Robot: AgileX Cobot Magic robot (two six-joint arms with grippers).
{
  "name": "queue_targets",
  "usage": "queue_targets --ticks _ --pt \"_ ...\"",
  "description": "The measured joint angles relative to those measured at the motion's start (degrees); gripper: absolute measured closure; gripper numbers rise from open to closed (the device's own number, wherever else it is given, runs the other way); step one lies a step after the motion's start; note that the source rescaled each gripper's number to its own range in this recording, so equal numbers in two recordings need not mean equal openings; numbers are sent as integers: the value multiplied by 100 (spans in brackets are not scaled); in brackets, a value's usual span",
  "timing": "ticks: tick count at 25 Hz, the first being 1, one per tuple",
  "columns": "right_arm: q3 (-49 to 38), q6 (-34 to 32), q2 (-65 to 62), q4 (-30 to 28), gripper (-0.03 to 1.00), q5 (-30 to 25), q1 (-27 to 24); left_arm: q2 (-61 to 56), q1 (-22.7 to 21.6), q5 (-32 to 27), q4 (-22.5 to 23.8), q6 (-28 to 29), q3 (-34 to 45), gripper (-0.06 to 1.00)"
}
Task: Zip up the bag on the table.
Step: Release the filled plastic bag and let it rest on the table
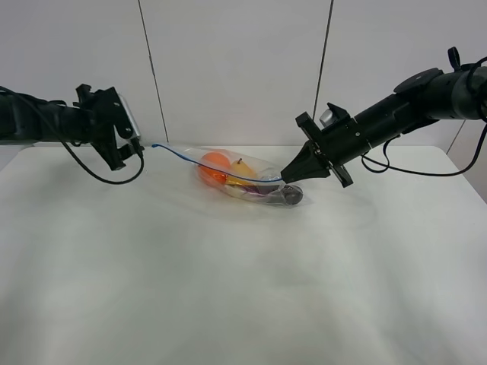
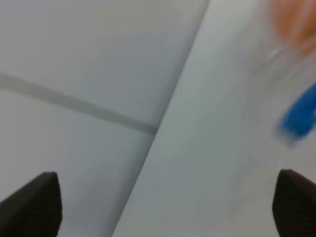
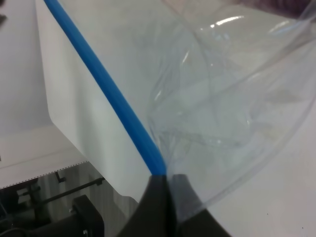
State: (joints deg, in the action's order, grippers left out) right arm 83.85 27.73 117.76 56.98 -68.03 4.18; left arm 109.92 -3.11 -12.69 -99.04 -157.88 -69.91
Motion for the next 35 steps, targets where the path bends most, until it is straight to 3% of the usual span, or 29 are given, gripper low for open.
queue_targets --ticks 2,7,10,13,16,19,23,29,32,35 --pt "0 0 0 -5 97 0 0 0 -162 4 0 915 -116 -5" --pt "0 0 0 -5 97 0 0 -5 -351 160 -5 3912 -345 -5" --pt "0 0 0 -5 97 0 0 -85 -358 146 -5 5117 -352 -5" --pt "0 0 0 -5 97 0 0 -211 -358 -268 0 6007 -352 -5" --pt "0 0 0 -5 97 0 0 -256 -358 -1119 21 6991 -352 -5" --pt "0 0 0 0 97 -2 0 -256 -358 -2027 583 8030 -355 -5" --pt "0 0 0 10 97 -18 0 -267 -352 -2548 2477 9751 -362 -5" --pt "0 0 0 10 97 -37 0 -267 -352 -3080 6463 12790 -482 -5" --pt "0 0 0 10 97 -37 0 -267 -352 -3724 7886 13979 -807 -5" --pt "0 0 0 16 97 -37 0 -267 -352 -4389 8678 14563 -1134 -5"
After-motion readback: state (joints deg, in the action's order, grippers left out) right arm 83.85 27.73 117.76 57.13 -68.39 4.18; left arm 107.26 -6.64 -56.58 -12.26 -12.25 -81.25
